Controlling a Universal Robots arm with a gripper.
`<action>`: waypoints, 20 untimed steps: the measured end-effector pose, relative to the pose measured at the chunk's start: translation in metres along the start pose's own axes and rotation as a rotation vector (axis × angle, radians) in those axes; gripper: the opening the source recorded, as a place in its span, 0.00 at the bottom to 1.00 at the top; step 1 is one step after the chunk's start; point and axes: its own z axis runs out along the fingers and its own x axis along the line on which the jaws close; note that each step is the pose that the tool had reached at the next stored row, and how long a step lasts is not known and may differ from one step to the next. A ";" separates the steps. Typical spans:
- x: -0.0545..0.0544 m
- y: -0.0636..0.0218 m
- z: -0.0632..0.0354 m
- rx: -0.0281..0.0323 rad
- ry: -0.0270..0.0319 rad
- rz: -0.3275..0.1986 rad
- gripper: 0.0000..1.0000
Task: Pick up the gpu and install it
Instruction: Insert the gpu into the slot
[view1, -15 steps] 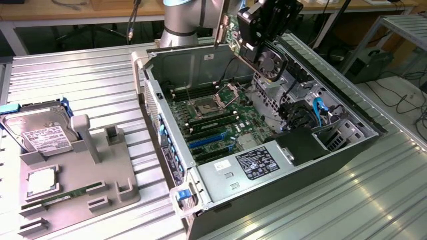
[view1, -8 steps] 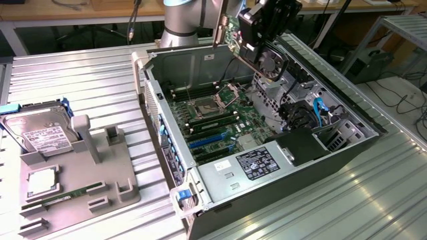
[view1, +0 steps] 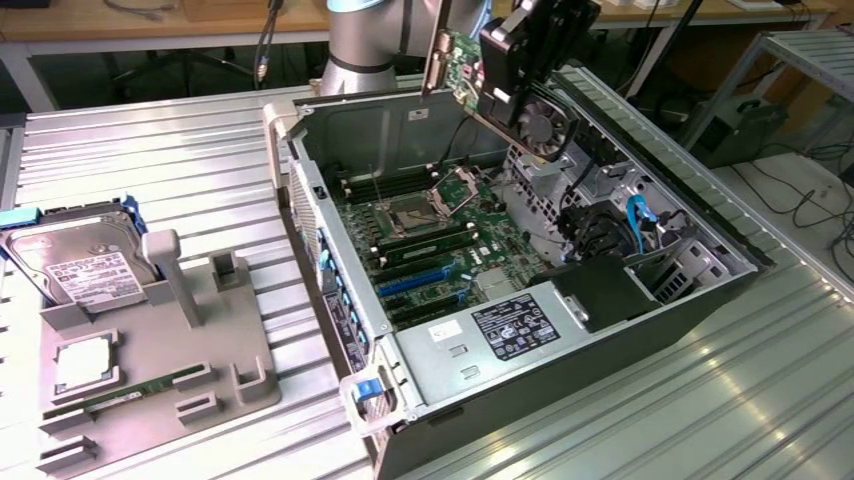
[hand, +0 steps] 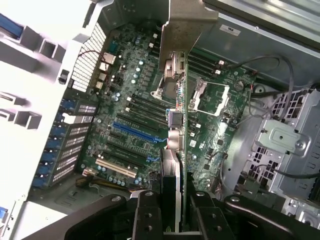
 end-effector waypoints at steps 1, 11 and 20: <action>0.000 0.0000 0.0000 -0.0001 0.0003 -0.007 0.28; 0.000 0.0000 0.0000 -0.0019 0.0044 -0.091 0.28; 0.000 0.0000 0.0000 -0.0037 0.0085 -0.176 0.28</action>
